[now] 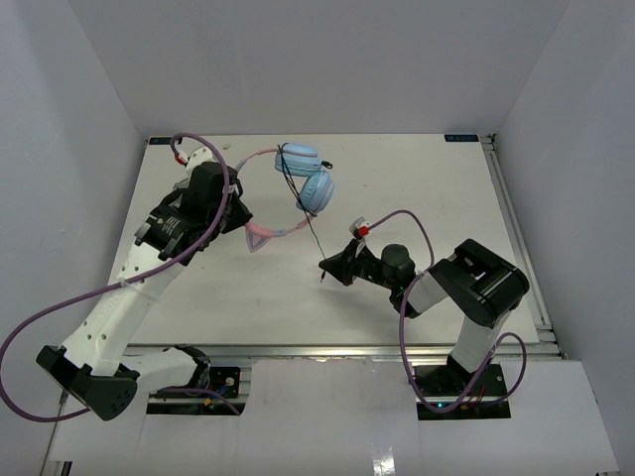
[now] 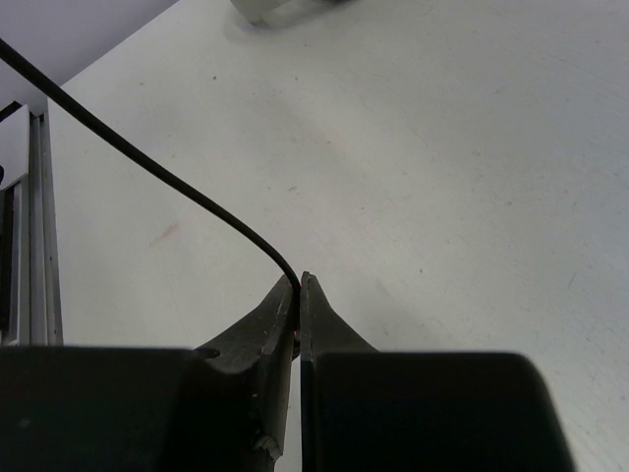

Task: Wrap the headphones

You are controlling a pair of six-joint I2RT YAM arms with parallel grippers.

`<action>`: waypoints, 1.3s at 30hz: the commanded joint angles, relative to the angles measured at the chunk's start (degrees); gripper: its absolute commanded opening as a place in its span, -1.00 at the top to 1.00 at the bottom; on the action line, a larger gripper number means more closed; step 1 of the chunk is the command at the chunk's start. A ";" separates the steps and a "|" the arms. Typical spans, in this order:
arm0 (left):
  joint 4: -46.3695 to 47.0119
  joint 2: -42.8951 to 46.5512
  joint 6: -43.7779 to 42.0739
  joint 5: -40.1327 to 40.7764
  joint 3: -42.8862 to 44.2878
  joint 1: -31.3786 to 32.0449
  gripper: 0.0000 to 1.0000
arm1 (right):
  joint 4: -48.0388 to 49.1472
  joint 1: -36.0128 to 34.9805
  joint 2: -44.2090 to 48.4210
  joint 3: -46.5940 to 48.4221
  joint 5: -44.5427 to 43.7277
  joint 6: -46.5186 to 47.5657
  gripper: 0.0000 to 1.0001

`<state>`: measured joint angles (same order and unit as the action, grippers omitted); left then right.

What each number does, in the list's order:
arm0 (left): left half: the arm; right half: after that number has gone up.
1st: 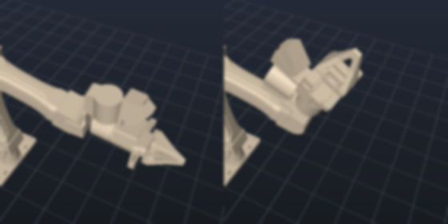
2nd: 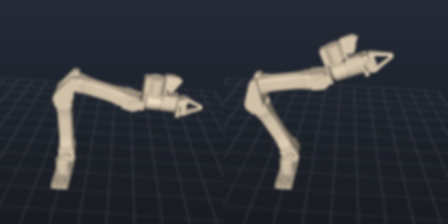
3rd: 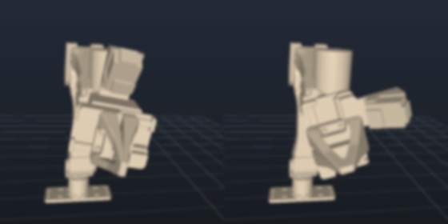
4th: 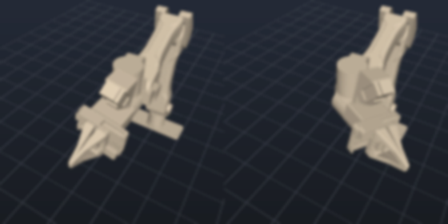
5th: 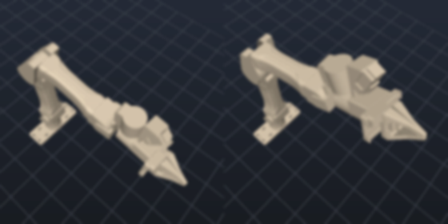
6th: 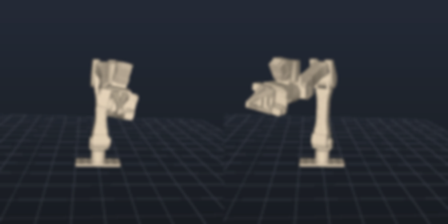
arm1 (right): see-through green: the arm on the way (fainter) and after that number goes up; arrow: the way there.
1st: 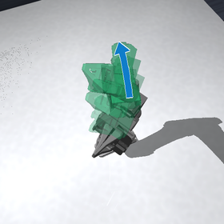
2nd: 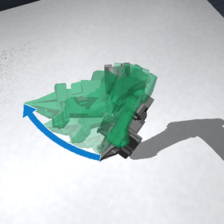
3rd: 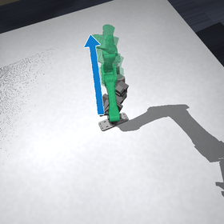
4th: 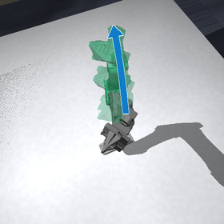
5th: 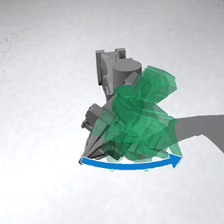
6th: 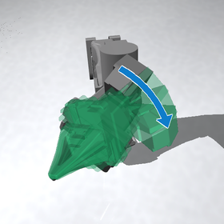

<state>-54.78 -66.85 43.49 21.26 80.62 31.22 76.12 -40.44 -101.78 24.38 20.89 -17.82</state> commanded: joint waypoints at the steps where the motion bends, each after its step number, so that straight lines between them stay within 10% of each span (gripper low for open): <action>1: 5.39 3.19 -1.92 -0.29 2.70 -0.20 1.00 | 2.19 2.09 2.73 -2.91 -3.31 0.86 0.85; 11: 12.32 3.99 -23.07 -46.15 -3.39 -0.19 1.00 | -6.96 12.37 10.82 1.83 9.06 -0.36 0.85; 17: 12.23 1.88 -31.07 -54.22 -8.53 -0.20 1.00 | -29.76 15.47 16.53 11.15 15.43 7.78 0.85; 28: 7.57 -4.25 -36.39 -35.34 -9.46 3.54 1.00 | -71.84 21.20 17.77 34.23 18.38 17.55 0.85; 39: 5.48 -19.05 -39.44 -14.88 -8.03 11.15 1.00 | -87.35 22.06 10.84 47.49 17.85 22.24 0.85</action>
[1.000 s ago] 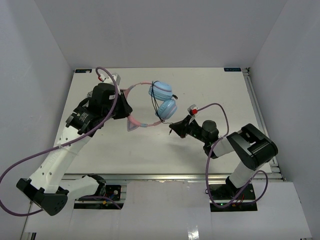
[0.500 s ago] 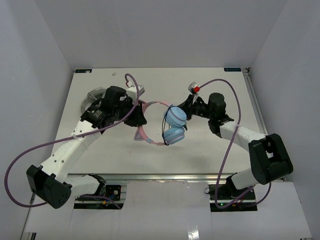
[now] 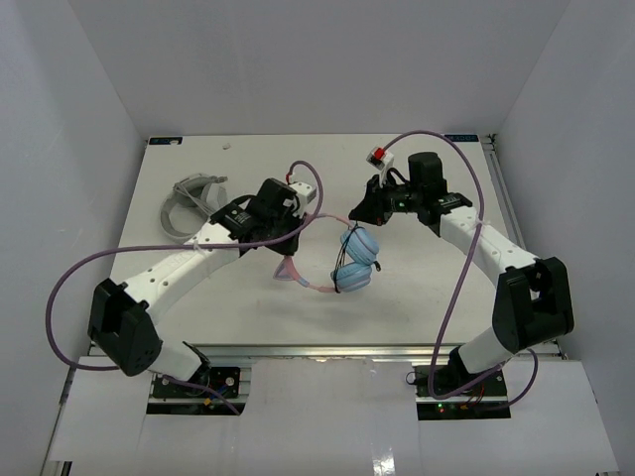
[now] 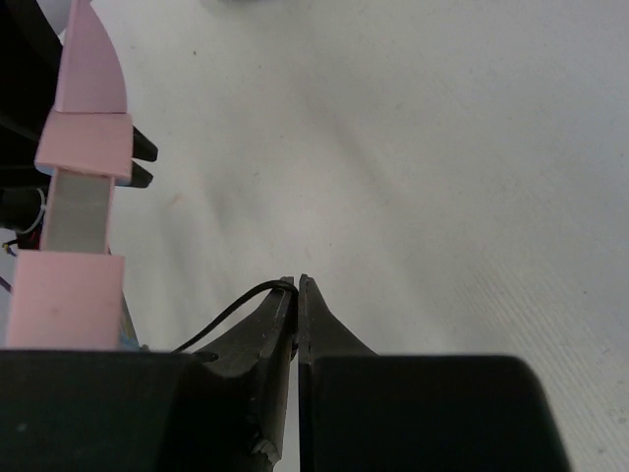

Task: Wrap the headphones

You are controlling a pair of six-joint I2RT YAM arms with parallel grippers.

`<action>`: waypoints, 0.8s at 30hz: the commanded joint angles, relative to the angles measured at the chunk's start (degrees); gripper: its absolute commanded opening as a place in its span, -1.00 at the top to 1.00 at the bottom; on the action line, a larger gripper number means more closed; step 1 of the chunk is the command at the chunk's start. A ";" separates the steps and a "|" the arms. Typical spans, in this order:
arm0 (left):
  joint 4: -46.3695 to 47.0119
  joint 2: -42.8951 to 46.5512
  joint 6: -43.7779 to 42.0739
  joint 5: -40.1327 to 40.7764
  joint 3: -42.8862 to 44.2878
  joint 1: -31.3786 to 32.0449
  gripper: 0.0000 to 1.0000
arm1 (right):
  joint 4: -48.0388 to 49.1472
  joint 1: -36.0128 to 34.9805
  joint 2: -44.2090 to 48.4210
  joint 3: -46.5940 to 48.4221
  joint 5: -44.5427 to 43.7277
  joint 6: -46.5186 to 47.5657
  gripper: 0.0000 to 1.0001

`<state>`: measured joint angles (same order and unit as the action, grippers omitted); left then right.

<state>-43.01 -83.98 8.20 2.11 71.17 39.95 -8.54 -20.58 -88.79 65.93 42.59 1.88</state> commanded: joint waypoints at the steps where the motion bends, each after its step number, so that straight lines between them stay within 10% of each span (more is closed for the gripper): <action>1: -6.48 -2.95 -4.19 8.04 1.53 2.41 1.00 | -2.89 2.50 -2.62 6.44 -2.41 1.90 0.85; 10: -10.77 -13.66 -2.87 25.61 5.63 2.41 1.00 | -5.94 3.00 -7.54 9.83 1.93 -0.62 0.84; 24: -13.40 -31.12 -5.39 22.78 21.65 -3.13 1.00 | -3.68 3.27 -20.35 16.86 -2.18 -5.67 0.85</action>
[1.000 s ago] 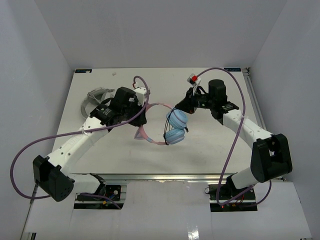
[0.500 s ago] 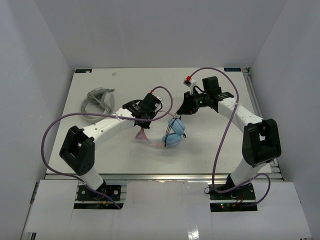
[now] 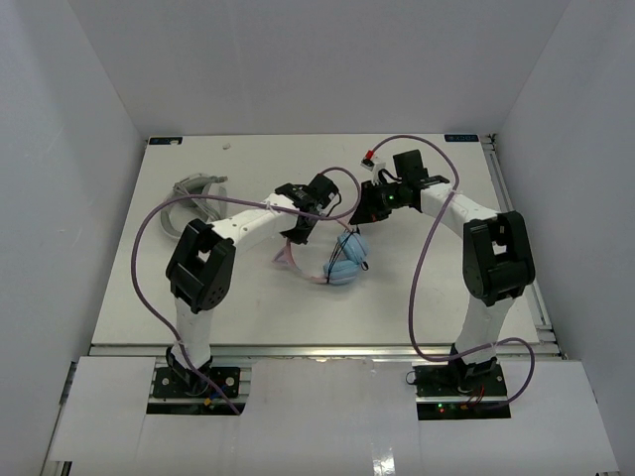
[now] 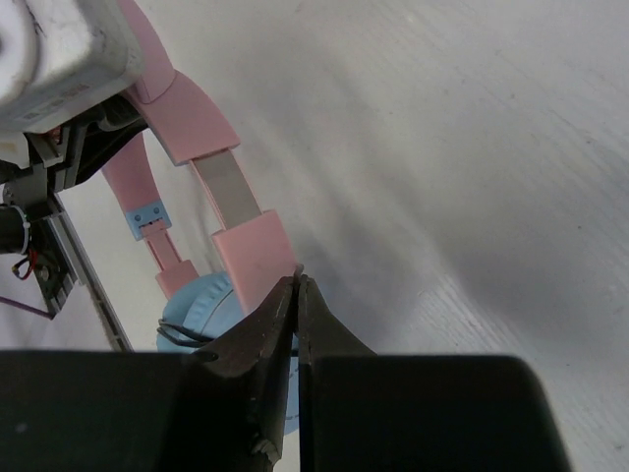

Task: Wrap the headphones

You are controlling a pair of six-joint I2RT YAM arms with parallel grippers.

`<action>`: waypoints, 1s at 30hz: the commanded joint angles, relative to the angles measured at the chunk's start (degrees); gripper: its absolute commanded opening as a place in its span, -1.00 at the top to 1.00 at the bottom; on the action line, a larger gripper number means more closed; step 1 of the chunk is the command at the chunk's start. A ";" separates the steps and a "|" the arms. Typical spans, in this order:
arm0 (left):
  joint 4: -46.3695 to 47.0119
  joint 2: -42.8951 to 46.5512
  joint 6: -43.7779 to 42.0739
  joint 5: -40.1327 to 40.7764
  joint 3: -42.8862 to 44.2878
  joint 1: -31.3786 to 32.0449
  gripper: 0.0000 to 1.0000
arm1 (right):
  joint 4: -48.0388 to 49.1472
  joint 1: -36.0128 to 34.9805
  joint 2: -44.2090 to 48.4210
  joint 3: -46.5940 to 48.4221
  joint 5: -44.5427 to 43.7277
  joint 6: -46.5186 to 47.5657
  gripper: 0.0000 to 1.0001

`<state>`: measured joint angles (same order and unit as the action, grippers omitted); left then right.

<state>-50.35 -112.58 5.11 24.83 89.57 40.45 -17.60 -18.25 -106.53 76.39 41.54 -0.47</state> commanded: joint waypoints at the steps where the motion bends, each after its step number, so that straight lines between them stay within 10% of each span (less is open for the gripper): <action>1: -6.61 -3.95 -2.04 -0.49 4.26 -4.64 1.00 | 5.38 0.93 -3.83 7.95 -2.12 -3.99 0.85; 7: -7.86 -8.98 -1.27 0.28 9.18 -6.62 0.99 | 8.17 1.02 -8.94 12.17 -4.27 -6.26 0.85; 12: -8.50 -11.46 -1.42 2.21 11.28 -6.62 0.04 | 8.58 1.32 -12.45 16.16 -4.78 -7.08 0.85; 30: -3.88 -12.37 -1.95 2.39 12.74 -7.21 -0.46 | 11.62 1.29 -17.92 19.79 -1.46 -7.29 0.85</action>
<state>-55.15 -125.25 3.60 25.11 99.97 33.70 -9.97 -17.67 -124.15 93.02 38.51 -7.18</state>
